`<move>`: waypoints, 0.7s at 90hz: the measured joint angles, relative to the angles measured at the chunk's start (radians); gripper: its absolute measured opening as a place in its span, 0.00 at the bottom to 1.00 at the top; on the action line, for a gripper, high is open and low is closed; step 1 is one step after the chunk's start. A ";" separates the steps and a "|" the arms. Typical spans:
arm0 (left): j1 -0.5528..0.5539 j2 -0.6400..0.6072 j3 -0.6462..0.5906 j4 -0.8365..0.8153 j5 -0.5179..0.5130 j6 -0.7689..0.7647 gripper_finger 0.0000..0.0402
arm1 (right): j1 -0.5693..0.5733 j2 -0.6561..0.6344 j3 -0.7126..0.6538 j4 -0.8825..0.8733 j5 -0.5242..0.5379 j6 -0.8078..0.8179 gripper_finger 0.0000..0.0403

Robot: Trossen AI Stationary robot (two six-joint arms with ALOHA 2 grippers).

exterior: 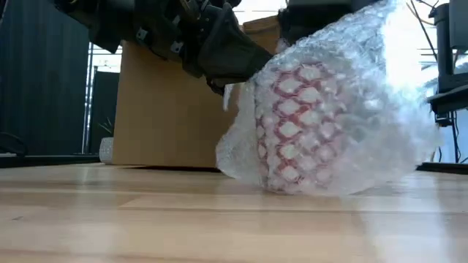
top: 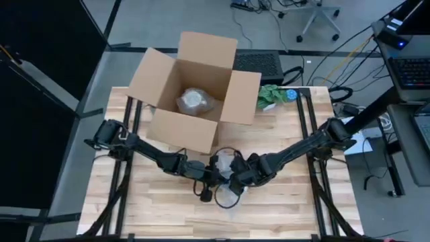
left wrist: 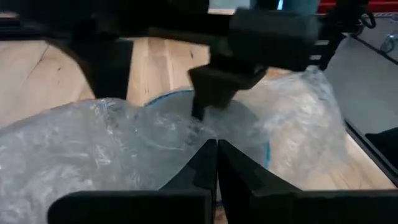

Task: Wrap mug
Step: Wrap the red mug with bubble wrap

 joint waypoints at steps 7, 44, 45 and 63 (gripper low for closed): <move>0.000 0.000 0.000 0.000 0.000 0.000 0.00 | -0.017 0.037 0.001 0.010 -0.016 -0.018 0.85; 0.000 -0.001 0.000 -0.006 0.002 0.000 0.00 | -0.035 0.055 0.000 0.040 -0.061 -0.052 0.85; 0.000 0.000 0.000 -0.006 0.002 0.000 0.00 | -0.034 0.049 0.000 0.040 -0.060 -0.053 0.85; 0.000 0.000 0.000 -0.006 0.002 -0.001 0.00 | -0.019 -0.098 -0.003 -0.017 -0.036 -0.070 0.85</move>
